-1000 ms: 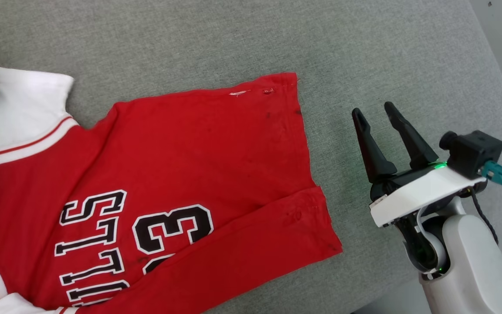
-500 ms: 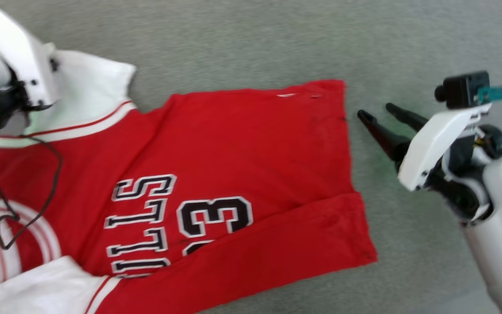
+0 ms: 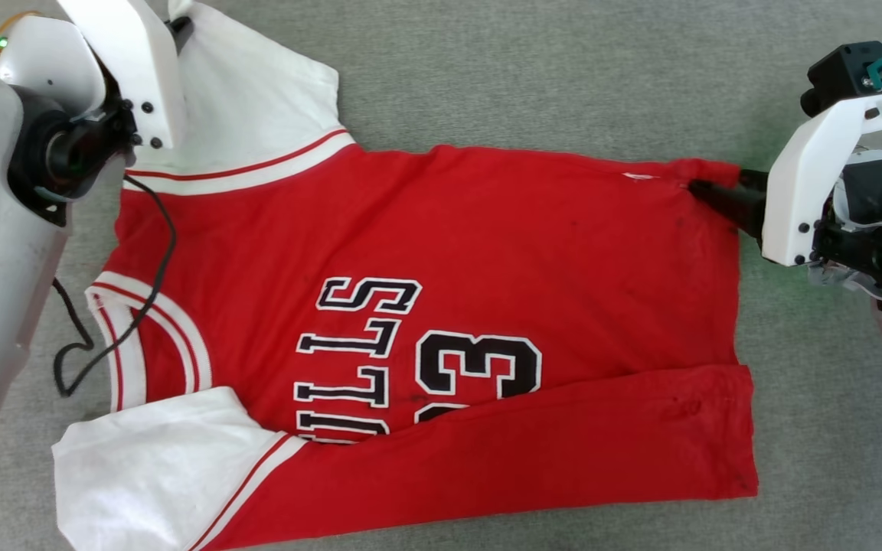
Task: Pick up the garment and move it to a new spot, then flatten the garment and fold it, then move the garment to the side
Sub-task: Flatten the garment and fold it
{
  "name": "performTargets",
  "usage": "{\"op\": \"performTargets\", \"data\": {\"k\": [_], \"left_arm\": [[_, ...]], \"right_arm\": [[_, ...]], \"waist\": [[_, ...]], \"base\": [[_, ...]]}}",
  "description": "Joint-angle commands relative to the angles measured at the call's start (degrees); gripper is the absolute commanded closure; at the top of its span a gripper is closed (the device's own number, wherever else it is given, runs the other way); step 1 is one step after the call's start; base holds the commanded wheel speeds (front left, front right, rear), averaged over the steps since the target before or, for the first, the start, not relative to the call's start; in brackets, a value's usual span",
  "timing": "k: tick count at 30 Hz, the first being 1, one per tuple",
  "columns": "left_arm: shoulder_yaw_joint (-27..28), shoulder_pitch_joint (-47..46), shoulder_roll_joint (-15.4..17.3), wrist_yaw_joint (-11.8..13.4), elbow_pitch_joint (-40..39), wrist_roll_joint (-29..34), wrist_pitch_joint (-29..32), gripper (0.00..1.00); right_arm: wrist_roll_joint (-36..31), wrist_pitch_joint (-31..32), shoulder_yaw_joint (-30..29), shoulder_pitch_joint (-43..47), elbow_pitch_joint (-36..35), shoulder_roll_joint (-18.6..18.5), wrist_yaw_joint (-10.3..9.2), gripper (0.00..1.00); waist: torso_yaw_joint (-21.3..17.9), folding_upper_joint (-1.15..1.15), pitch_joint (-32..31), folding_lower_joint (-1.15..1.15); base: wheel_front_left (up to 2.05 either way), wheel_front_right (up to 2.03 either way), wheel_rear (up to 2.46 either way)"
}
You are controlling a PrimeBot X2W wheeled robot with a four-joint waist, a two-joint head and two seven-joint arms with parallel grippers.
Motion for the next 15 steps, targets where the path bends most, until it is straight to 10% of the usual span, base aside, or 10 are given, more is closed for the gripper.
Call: {"op": "performTargets", "data": {"k": [1,2,15], "left_arm": [[-0.2,-0.5,-0.4,-0.3,0.0,0.3,-0.3,1.00],[-0.2,-0.3,-0.4,-0.4,0.1,0.3,-0.6,1.00],[5.5,12.0,3.1,0.7,-3.9,-3.9,-10.6,1.00]], "right_arm": [[-0.2,1.3,2.2,3.1,2.6,2.2,0.00,0.73],[-0.1,2.1,2.3,3.1,3.2,2.5,0.00,1.00],[-7.7,-10.4,-0.9,4.7,-3.1,-2.1,-0.01,1.00]], "waist": [[0.5,0.00,0.0,0.00],[0.8,0.00,-0.1,0.00],[2.7,0.00,-8.0,0.00]], "base": [[0.00,0.00,0.00],[0.00,0.00,0.00],[0.00,0.00,0.00]]}}
